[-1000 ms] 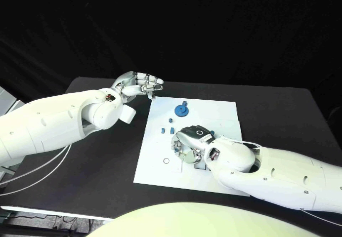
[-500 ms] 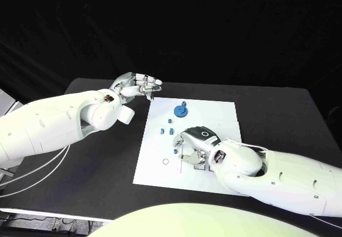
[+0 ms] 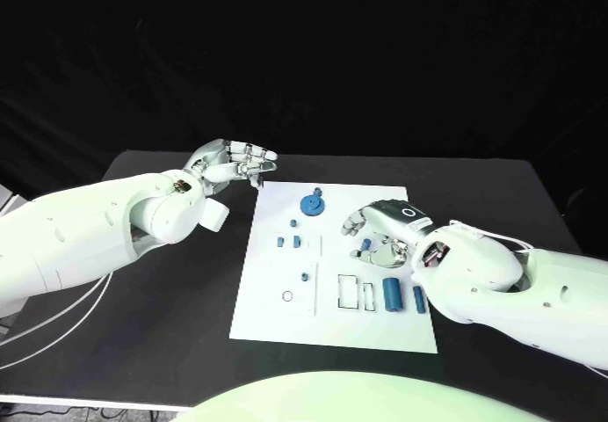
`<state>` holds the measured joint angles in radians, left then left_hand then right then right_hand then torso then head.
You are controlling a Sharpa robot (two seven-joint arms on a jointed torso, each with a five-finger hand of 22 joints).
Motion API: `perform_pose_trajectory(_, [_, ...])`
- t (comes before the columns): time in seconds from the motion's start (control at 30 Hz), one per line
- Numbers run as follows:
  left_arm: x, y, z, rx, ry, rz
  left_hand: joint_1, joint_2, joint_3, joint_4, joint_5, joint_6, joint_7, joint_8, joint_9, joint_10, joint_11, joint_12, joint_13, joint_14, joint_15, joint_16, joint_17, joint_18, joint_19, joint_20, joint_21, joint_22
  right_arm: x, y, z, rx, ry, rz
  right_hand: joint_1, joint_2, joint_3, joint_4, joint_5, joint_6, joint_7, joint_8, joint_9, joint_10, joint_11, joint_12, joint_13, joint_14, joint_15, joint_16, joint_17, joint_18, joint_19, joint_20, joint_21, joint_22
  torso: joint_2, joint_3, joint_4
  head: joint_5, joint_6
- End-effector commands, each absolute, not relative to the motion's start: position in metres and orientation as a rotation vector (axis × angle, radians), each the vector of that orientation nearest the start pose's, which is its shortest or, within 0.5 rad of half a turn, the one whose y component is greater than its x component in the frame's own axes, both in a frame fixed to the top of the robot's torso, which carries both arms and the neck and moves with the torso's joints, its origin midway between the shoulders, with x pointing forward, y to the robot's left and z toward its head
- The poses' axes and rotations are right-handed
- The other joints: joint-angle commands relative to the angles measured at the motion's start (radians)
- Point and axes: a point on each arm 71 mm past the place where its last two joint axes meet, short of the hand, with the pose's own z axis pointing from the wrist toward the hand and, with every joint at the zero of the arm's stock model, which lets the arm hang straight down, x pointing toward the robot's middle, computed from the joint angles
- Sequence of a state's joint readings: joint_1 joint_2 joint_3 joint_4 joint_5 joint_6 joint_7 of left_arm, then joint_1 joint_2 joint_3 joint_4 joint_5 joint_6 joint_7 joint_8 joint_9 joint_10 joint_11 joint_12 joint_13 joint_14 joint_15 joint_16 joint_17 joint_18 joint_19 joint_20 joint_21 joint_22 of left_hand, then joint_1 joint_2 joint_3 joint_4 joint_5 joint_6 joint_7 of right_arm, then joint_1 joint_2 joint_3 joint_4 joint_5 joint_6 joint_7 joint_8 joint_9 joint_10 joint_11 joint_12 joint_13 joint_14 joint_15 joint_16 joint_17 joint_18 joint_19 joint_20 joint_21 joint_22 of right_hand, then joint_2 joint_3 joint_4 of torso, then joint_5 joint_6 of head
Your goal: Assemble the parts on the task board
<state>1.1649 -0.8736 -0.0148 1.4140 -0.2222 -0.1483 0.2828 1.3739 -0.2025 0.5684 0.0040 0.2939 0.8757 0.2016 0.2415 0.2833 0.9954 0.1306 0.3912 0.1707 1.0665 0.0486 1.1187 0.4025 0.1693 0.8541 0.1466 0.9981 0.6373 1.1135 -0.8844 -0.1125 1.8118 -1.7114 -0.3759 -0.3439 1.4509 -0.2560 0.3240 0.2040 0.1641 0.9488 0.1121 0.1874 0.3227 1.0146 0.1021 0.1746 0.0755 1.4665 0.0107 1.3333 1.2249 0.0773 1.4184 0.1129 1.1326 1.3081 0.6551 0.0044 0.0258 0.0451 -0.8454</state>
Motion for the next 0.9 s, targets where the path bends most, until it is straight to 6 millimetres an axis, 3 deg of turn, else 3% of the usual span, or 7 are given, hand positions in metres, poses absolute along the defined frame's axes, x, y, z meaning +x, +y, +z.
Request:
perform_pose_trajectory(0.03, [0.498, 0.244, -0.197, -0.943, 1.615, -1.484, -0.003, 0.006, -0.001, -0.004, 0.006, -0.002, 0.002, -0.002, -0.001, -0.01, 0.0, 0.007, -0.002, 0.002, 0.003, -0.006, -0.002, 0.015, 0.003, 0.0, -0.005, -0.001, 0.406, -0.159, -0.216, -0.275, 1.732, 0.596, 0.008, -0.005, -0.011, 0.006, -0.006, 0.006, 0.0, -0.007, -0.002, -0.01, -0.002, 0.009, 0.0, 0.018, 0.004, 0.006, -0.002, 0.01, 0.006, 0.0, 0.001, 0.001, 0.001, 0.0011, 0.0012, -0.008, 0.005])
perform_pose_trajectory(0.43, [0.498, 0.244, -0.197, -0.943, 1.617, -1.487, -0.003, 0.006, -0.001, -0.004, 0.006, -0.002, 0.002, -0.002, -0.001, -0.01, 0.0, 0.007, -0.002, 0.002, 0.003, -0.006, -0.002, 0.015, 0.003, 0.0, -0.005, -0.001, 0.421, -0.176, -0.224, -0.299, 1.819, 0.516, 0.041, -0.002, -0.061, 0.046, -0.019, 0.008, -0.011, -0.019, -0.005, -0.036, 0.002, 0.032, -0.003, 0.007, 0.008, 0.001, -0.023, 0.014, -0.003, 0.003, -0.025, -0.011, 0.003, 0.0022, 0.004, -0.011, 0.004])
perform_pose_trajectory(0.9, [0.498, 0.244, -0.197, -0.945, 1.617, -1.483, -0.002, 0.007, 0.0, -0.005, 0.006, -0.002, 0.002, -0.002, -0.002, -0.011, 0.0, 0.008, -0.002, 0.002, 0.003, -0.007, -0.002, 0.015, 0.003, 0.0, -0.005, -0.001, 0.425, -0.168, -0.232, -0.31, 1.841, 0.523, 0.069, 0.016, -0.022, 0.083, -0.018, 0.049, -0.003, -0.017, -0.003, 0.039, -0.018, 0.079, 0.0, 0.035, -0.01, 0.05, 0.027, -0.002, 0.036, -0.011, 0.06, 0.042, 0.002, 0.0014, 0.0043, -0.011, 0.0])
